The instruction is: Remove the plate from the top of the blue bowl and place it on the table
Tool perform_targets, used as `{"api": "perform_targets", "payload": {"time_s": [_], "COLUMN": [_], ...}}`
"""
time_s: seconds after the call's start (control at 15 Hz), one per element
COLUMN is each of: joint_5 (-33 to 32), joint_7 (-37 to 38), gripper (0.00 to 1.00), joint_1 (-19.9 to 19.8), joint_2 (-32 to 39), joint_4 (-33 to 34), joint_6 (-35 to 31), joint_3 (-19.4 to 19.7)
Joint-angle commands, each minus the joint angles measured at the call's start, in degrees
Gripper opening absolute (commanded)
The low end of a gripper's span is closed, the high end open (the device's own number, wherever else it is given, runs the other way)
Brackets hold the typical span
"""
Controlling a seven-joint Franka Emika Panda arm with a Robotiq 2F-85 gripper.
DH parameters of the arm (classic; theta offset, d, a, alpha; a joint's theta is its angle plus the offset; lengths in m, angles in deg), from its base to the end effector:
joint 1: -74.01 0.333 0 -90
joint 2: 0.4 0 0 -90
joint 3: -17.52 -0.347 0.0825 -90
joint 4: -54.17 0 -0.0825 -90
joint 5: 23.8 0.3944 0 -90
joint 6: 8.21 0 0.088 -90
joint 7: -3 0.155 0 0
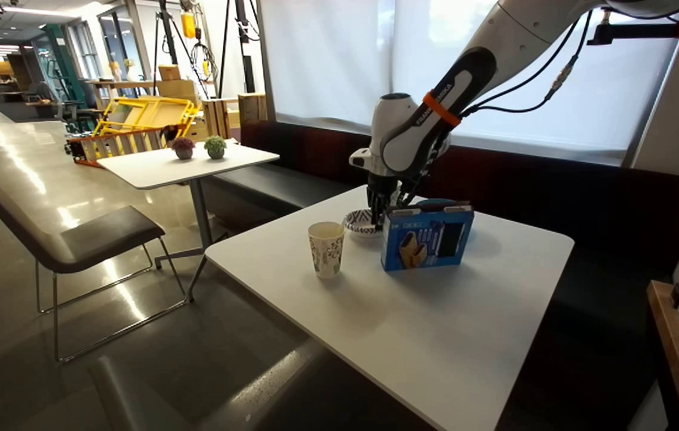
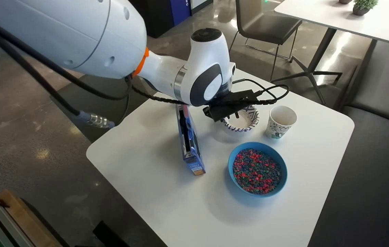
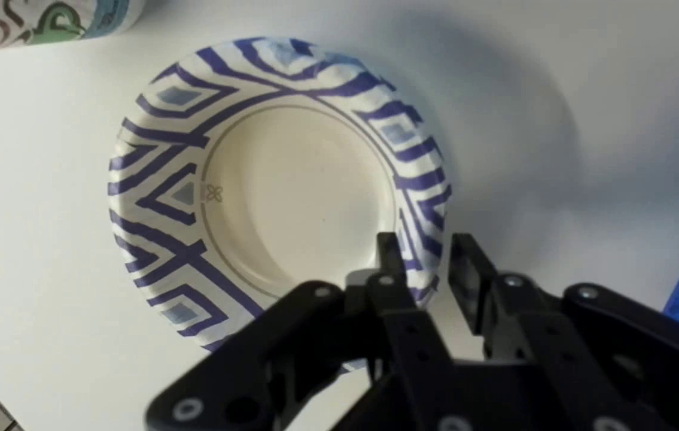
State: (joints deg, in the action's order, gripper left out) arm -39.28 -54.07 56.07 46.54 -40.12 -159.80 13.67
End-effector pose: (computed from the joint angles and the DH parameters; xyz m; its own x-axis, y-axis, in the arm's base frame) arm 0.7127 -0.1831 0.1182 0.5820 0.8132 -0.0070 0.7960 -0.5679 0.2098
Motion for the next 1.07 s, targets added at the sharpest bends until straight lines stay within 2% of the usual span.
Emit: {"api": "perform_targets", "payload": {"time_s": [0.0,0.13,0.2,0.33,0.53,0.67,1.0], "joint_5": [2.63,4.49,5.86,7.65,11.29,12.50,13.33], "joint_7": [0.22,4.69,4.49,10.04,16.21,20.85,33.34], "gripper": [0.61,0.76,0.83,0.99,1.00,1.00,1.00], "joint_1": [0.91,2.38,1.63,2.96,2.64,2.83,3.53], "joint_2": [-0.73,-2.56,-3.78,-8.59,-14.91,-18.71,-30.83], "joint_4": [1.52,2.15,1.59,-0.33,-2.86,-5.95,-19.58], "joint_6": [4.81,10.80,12.57,18.48,22.29,20.21,13.49], "joint_3": [0.88,2.14,1.10,2.09,2.02,2.92,5.49]}}
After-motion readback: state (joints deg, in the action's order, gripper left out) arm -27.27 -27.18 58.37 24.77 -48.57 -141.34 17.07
